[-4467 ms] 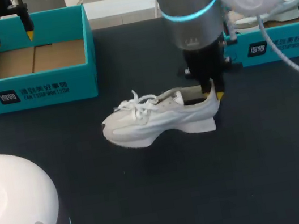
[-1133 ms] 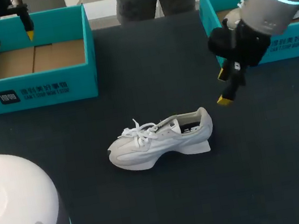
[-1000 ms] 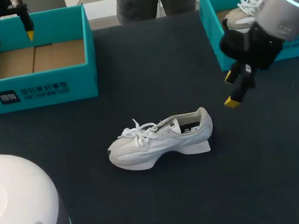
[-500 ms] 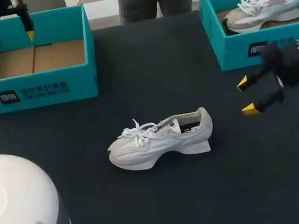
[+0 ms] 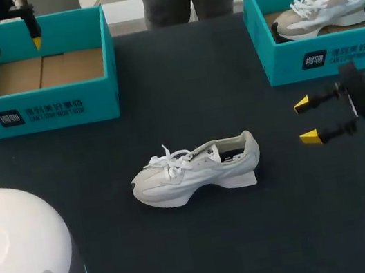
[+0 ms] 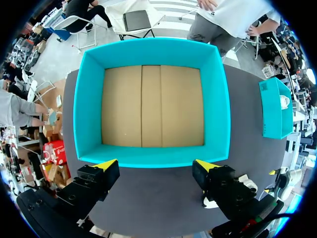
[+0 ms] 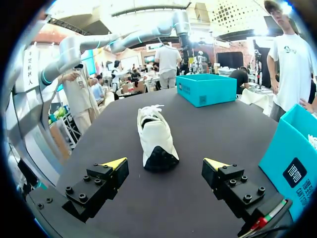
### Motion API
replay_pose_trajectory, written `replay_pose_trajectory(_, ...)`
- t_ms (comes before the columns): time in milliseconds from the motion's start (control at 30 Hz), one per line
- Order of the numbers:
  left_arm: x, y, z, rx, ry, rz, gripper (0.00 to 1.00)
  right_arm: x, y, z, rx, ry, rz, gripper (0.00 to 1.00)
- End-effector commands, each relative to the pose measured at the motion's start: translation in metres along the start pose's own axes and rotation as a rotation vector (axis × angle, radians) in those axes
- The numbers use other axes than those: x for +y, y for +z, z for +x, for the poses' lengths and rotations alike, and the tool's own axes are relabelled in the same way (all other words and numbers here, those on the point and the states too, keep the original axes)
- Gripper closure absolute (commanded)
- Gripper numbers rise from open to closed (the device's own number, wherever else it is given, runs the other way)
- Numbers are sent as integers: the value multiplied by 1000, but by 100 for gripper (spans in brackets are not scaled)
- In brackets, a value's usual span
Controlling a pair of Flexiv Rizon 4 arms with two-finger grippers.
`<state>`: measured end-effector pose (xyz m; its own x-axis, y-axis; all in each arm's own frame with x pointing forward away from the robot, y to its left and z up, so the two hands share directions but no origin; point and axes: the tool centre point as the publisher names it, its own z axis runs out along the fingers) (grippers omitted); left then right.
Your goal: Take the shoe out of the shoebox, open the shoe tongue, remove and reinsert the insole, then place the shoe into the shoebox
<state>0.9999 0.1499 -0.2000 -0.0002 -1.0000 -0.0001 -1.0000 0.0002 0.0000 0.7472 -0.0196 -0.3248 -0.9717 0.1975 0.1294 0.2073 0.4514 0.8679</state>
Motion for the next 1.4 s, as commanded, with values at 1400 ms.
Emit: replay_pose_trajectory(1400, 0, 0, 0, 0, 0, 0, 0, -41, 32, -11, -57, -259, -96, 0)
